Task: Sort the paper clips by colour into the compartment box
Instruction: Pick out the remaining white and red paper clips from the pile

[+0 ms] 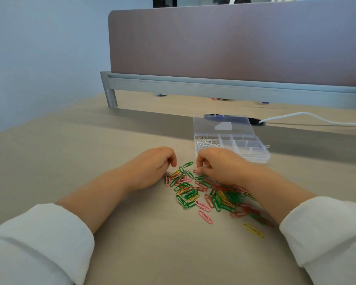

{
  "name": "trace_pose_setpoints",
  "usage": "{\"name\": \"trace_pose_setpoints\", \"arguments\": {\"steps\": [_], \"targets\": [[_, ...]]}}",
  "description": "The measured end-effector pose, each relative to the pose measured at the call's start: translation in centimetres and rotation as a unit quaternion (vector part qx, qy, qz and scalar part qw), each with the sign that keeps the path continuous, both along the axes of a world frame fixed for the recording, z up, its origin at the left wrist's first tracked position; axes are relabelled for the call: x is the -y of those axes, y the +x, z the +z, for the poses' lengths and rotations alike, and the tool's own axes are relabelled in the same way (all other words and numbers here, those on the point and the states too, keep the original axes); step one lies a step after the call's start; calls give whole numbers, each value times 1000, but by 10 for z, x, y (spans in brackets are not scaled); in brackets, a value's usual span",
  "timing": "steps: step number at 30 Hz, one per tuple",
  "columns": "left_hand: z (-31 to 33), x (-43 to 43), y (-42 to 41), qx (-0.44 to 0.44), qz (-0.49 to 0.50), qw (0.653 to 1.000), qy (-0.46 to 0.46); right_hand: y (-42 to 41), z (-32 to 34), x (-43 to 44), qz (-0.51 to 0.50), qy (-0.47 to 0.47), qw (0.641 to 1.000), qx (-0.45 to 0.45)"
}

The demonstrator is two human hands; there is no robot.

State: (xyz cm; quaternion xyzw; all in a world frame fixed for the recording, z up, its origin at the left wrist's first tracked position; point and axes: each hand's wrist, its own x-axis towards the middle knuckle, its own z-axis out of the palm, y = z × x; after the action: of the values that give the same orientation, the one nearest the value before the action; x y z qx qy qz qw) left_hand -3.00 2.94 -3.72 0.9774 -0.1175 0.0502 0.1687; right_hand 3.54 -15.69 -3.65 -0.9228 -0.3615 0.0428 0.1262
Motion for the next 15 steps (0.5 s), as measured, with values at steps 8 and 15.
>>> {"name": "trace_pose_setpoints", "arguments": {"steps": [8, 15], "targets": [[5, 1, -1, 17, 1, 997, 78, -4, 4, -2, -10, -29, 999, -28], [7, 0, 3, -9, 18, 998, 64, -11, 3, -3, 8, -5, 1000, 10]]}}
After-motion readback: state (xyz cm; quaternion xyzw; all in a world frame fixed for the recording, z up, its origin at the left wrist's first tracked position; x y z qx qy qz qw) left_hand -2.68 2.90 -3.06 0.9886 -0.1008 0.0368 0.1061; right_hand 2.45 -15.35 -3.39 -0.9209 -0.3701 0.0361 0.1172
